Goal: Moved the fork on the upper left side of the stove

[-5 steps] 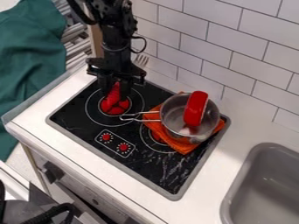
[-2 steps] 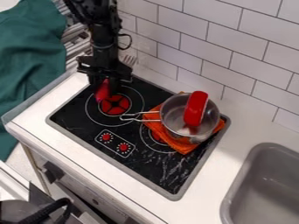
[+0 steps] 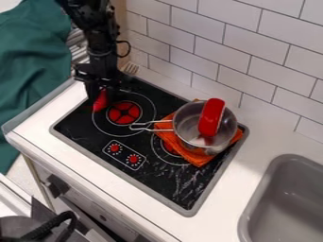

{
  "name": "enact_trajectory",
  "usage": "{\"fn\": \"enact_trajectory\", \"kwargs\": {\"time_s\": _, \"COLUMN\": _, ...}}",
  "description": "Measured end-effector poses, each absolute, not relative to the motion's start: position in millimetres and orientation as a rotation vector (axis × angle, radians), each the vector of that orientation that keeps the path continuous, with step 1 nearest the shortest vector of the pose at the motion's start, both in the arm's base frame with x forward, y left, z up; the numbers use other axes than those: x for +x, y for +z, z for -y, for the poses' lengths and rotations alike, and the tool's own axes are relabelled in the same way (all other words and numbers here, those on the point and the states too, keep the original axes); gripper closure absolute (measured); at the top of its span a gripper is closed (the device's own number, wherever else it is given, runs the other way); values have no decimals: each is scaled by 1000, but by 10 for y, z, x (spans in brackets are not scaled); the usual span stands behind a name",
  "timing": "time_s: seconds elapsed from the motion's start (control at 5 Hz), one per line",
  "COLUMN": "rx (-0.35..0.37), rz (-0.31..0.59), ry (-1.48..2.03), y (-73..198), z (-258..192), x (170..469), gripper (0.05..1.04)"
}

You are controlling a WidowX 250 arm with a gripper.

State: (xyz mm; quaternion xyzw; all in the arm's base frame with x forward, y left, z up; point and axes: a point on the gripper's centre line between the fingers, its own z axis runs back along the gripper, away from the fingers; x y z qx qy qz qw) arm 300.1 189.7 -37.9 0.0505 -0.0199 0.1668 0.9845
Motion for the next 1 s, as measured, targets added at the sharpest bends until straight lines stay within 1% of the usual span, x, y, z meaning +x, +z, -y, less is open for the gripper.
{"fn": "enact_trajectory", "kwargs": {"time_s": 0.2, "rx": 113, "rz": 73, "ry": 274, "y": -374, "z": -2001, "x": 3007, "gripper": 683}}
{"fn": "enact_trajectory", "kwargs": {"time_s": 0.4, "rx": 109, "rz": 85, "ry": 249, "y": -392, "z": -2044, "x": 2975, "gripper": 683}}
{"fn": "enact_trajectory", "kwargs": {"time_s": 0.6, "rx": 101, "rz": 88, "ry": 259, "y": -403, "z": -2049, "x": 2957, "gripper": 634}}
{"fn": "enact_trajectory", "kwargs": {"time_s": 1.0, "rx": 54, "rz": 67, "ry": 291, "y": -404, "z": -2004, "x": 2878, "gripper": 112}}
